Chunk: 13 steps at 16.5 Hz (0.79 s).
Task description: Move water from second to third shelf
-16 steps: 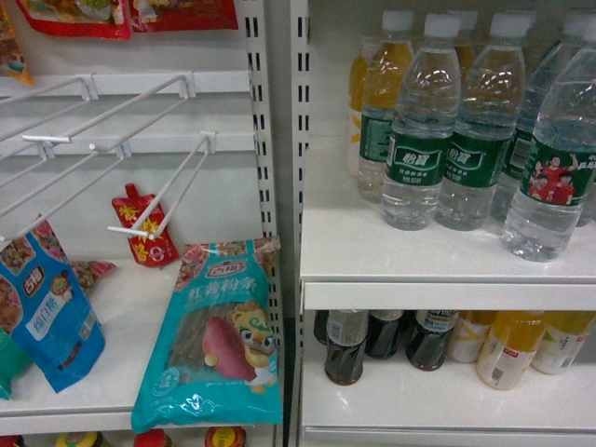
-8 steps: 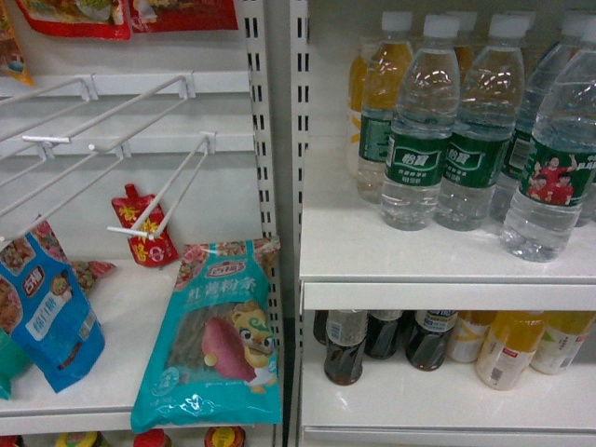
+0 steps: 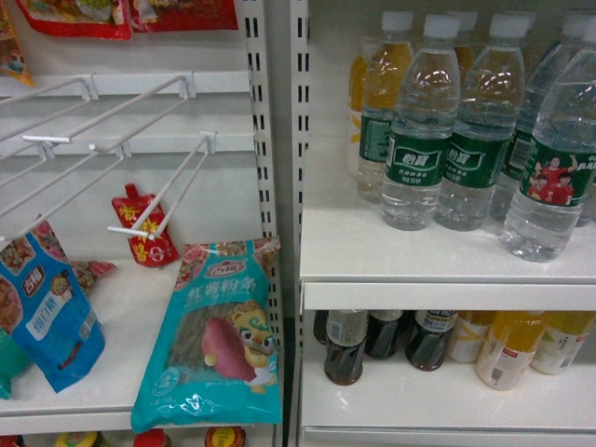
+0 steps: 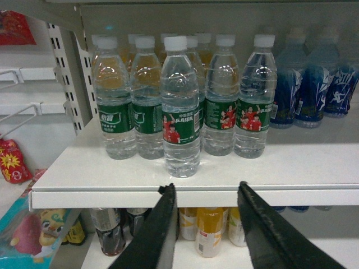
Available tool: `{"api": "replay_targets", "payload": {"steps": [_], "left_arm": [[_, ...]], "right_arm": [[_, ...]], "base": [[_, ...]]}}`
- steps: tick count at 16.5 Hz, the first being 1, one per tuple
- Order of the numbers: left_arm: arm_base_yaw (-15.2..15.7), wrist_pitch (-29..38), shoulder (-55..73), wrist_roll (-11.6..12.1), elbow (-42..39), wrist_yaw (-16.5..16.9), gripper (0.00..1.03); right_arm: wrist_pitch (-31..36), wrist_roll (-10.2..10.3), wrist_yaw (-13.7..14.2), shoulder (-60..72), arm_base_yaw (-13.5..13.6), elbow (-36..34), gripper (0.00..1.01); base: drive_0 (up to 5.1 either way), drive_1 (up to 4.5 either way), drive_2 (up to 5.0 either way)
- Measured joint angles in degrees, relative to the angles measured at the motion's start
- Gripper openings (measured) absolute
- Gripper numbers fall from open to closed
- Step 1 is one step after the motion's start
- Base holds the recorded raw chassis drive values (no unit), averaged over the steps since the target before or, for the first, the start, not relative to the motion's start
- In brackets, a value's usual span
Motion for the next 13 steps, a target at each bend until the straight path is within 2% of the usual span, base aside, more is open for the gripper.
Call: {"api": "replay_targets", "payload": {"steps": [2,9,11,13], "left_arm": [[0.0,0.0,0.0,0.0,0.0,0.0,0.98],[0.0,0.0,0.0,0.0,0.0,0.0,0.98],[0.0,0.0,0.0,0.0,0.0,0.0,0.98],[0.0,0.0,0.0,0.0,0.0,0.0,0.98]], "right_arm": [[0.0,0.0,0.0,0.0,0.0,0.0,0.52],[0.0,0.0,0.0,0.0,0.0,0.0,0.81],[0.0,0.0,0.0,0.0,0.0,0.0,1.00],[0.0,0.0,0.0,0.0,0.0,0.0,0.98]], "base": [[0.0,0.00,0.0],[0.0,0.00,0.0],[0.0,0.00,0.0],[0.0,0.00,0.0]]}}
